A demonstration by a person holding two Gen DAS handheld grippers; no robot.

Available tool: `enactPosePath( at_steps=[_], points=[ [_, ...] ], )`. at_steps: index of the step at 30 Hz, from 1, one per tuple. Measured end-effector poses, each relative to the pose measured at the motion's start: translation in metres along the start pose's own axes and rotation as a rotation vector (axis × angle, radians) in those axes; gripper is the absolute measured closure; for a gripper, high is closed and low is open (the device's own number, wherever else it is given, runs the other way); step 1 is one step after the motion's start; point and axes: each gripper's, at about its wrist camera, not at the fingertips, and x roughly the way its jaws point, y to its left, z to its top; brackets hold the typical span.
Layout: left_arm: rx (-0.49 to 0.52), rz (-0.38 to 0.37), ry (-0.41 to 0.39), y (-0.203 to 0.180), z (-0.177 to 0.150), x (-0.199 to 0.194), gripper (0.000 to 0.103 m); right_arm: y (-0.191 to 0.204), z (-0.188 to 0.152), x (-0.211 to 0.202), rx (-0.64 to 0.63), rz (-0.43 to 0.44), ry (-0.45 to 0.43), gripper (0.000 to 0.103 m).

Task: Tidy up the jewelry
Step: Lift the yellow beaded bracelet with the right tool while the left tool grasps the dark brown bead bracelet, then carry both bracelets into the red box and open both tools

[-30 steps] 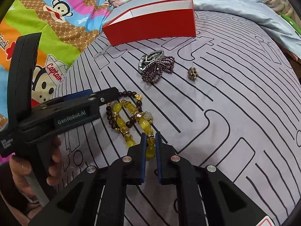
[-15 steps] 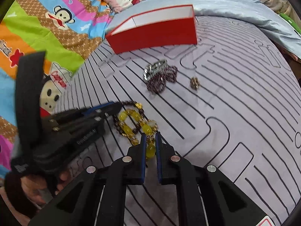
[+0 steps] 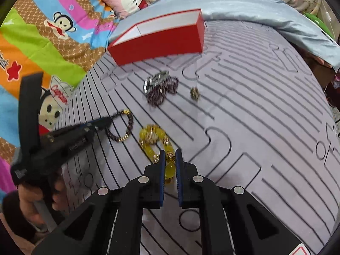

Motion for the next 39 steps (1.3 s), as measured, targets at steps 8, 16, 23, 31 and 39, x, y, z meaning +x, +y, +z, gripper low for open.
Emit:
enactPosePath(
  at_steps=[8, 16, 23, 31, 39],
  points=[
    [0.0, -0.035, 0.006, -0.003, 0.002, 0.0, 0.063, 0.006, -0.013, 0.011, -0.034, -0.016, 0.033, 0.086],
    [0.065, 0.041, -0.051, -0.014, -0.001, 0.003, 0.084, 0.021, -0.01, 0.017, -0.106, -0.098, 0.007, 0.093],
    [0.033, 0.008, -0.048, -0.004, 0.005, -0.004, 0.096, 0.014, 0.005, 0.007, -0.021, -0.006, -0.019, 0.093],
    [-0.01, -0.044, -0.093, 0.001, 0.024, -0.03, 0.096, 0.022, 0.042, -0.025, 0.03, 0.122, -0.117, 0.093],
    [-0.014, -0.071, -0.141, 0.002, 0.045, -0.055, 0.096, 0.039, 0.069, -0.049, -0.012, 0.148, -0.188, 0.093]
  ],
)
